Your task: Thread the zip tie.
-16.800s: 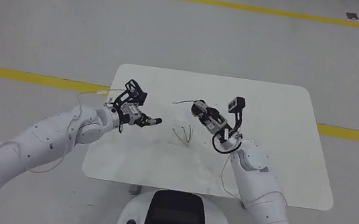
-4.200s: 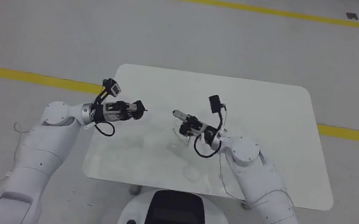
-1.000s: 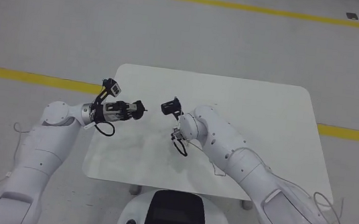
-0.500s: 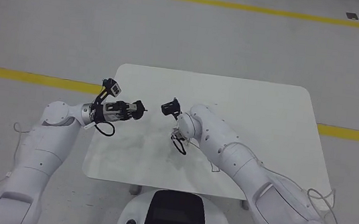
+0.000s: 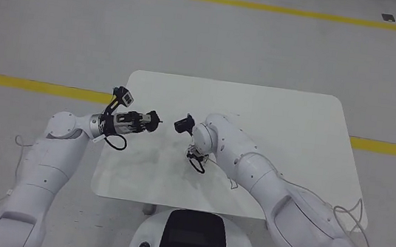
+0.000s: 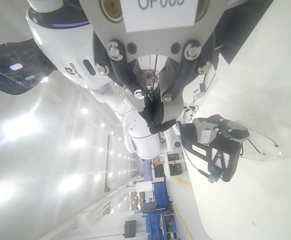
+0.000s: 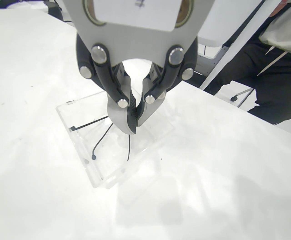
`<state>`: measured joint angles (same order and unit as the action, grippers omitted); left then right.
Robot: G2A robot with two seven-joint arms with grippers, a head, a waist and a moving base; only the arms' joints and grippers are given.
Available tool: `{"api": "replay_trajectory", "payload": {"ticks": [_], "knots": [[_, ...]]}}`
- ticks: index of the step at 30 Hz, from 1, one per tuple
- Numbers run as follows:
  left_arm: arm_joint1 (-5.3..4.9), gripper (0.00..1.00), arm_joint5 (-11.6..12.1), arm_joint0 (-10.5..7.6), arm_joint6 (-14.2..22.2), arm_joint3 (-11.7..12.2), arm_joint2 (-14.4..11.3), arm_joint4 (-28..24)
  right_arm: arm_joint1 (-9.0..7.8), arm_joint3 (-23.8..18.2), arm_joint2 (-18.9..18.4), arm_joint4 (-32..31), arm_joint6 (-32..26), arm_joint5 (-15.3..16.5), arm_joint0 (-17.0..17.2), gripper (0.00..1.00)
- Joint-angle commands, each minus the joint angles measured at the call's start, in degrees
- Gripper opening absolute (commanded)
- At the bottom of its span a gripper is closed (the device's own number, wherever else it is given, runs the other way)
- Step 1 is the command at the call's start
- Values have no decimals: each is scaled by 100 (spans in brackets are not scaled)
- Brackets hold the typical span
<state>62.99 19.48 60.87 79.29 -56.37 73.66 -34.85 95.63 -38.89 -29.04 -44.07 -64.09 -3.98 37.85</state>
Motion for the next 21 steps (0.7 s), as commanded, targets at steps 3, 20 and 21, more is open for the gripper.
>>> {"api": "replay_trajectory", "payload": {"ticks": [3,20,21], "knots": [[0,0,0,0,0,0,0,0,59,105,20,-82,188,-90,-18,5],[0,0,0,0,0,0,0,0,336,623,96,-246,319,-135,-88,23],[0,0,0,0,0,0,0,0,349,647,96,-251,331,-132,-91,23]]}}
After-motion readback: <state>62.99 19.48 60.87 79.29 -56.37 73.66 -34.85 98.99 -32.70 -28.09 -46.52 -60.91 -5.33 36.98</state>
